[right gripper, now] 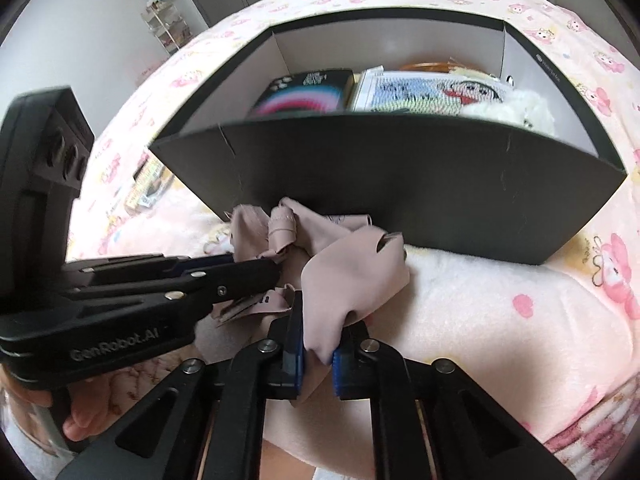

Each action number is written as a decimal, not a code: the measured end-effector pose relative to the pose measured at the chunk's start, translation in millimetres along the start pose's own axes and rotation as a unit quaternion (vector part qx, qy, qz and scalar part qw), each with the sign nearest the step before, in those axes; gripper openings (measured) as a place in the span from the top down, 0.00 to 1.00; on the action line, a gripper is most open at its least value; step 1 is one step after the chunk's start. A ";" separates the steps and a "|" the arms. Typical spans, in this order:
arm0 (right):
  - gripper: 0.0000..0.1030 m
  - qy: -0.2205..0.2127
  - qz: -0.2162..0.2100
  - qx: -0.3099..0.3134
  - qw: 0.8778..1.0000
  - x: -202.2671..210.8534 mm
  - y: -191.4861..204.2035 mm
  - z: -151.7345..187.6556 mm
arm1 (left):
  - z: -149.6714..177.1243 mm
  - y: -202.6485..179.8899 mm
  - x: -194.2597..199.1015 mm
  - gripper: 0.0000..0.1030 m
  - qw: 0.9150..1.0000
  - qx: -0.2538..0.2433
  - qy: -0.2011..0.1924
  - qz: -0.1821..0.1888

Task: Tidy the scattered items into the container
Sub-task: 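Carry the beige cloth pouch with the left gripper over the black box, then lower the pouch into the box and open the left gripper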

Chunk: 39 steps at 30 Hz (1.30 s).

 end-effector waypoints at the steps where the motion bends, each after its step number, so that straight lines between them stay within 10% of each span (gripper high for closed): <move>1: 0.93 -0.001 -0.006 -0.004 1.000 7.4 -2.7 0.0 | 0.2 -3.2 2.8 0.89 1.000 0.002 -0.006 0.002; 17: 0.93 -0.133 -0.050 0.040 0.989 96.9 38.6 -145.8 | -156.0 -68.3 64.4 0.92 0.989 -0.062 -0.136 0.010; 28: 0.87 -0.002 0.068 0.005 0.998 -19.9 -40.6 -150.8 | -166.2 0.7 -53.0 0.78 0.996 -0.014 0.014 -0.082; 35: 0.63 -0.096 0.090 0.005 0.991 13.5 -40.5 -173.6 | -175.0 -5.2 -32.4 0.67 0.996 -0.007 -0.044 -0.078; 39: 0.63 -0.058 0.077 -0.005 0.995 0.3 -44.0 -167.6 | -162.6 3.3 -56.6 0.66 0.998 0.023 0.016 -0.063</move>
Point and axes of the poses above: each gripper's, at about its wrist camera, not at the fingertips, and x roughly against the way its jaws point, y to its left, z to its underside, the point moved 10 cm from there along -x, roughly the way its jaws point, and after that the axes turned 10 degrees about -x, right-handed, at the moved point
